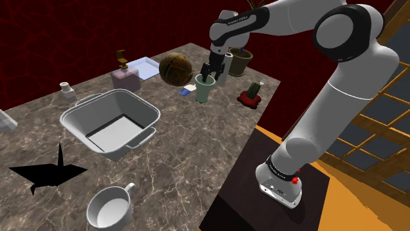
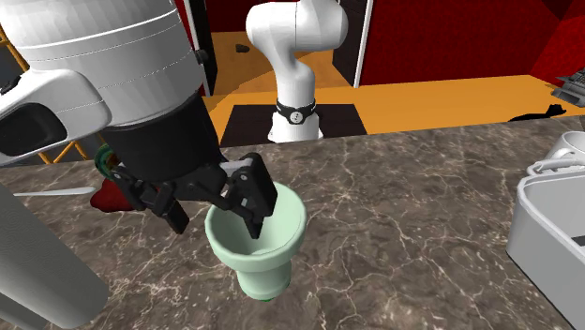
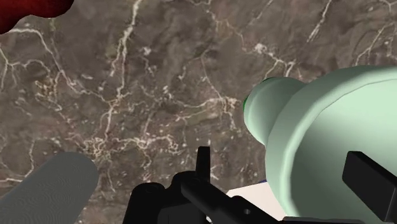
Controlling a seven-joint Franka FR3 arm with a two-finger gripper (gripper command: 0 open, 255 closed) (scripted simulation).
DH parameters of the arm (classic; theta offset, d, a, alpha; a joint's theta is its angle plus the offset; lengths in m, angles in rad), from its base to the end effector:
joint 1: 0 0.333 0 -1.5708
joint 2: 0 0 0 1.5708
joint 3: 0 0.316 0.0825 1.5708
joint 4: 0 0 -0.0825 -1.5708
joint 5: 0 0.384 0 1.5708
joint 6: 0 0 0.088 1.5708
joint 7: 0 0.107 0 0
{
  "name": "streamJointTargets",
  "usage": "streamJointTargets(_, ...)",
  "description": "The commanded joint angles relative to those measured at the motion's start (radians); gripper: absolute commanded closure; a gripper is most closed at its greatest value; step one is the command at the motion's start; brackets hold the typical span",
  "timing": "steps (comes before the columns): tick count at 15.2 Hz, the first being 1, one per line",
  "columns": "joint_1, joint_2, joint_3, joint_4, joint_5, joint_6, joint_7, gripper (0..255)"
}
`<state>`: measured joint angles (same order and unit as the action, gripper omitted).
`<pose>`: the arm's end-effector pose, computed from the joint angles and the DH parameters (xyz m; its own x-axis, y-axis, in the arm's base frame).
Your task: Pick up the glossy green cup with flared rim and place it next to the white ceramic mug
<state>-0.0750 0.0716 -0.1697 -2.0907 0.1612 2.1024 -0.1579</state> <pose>0.5370 -0.1253 0.3856 0.9847 -0.1688 -0.0434 -0.1731 -0.9763 -0.1298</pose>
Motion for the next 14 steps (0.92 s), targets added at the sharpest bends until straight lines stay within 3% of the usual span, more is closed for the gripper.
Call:
streamJointTargets(1,0.000,0.001,0.000,-0.004,0.001,0.005,-0.002,0)
streamJointTargets(6,0.000,0.001,0.000,-0.003,0.001,0.005,-0.002,0)
streamJointTargets(7,0.000,0.001,0.000,-0.003,0.001,0.005,-0.002,255)
streamJointTargets(14,-0.001,0.001,0.000,-0.003,0.001,0.005,-0.002,255)
